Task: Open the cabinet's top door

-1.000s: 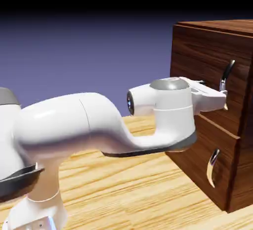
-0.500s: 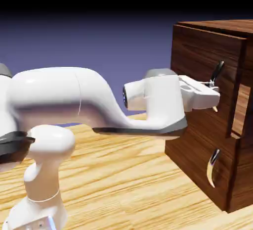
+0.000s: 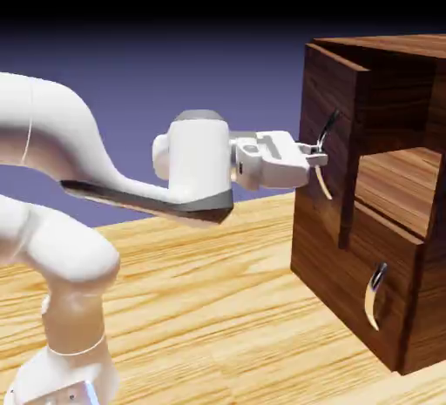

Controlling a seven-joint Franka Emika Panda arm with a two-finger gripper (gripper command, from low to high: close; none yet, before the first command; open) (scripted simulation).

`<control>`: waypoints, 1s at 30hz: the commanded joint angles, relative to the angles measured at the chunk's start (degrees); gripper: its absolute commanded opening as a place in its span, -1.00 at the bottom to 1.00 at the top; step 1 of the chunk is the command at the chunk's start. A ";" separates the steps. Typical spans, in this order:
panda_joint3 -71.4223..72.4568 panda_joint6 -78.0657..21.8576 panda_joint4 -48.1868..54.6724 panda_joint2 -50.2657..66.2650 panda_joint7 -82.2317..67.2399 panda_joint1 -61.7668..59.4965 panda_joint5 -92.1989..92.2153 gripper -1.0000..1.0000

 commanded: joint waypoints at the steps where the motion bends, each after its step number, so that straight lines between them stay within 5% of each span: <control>1: 2.08 -0.43 -0.94 -0.36 -0.05 -1.68 1.78 -1.00; 12: 22.40 -7.75 -10.54 -9.06 -7.22 -12.08 25.86 -1.00; 30: 55.96 -36.04 -11.77 -12.77 -16.26 -5.93 70.24 -1.00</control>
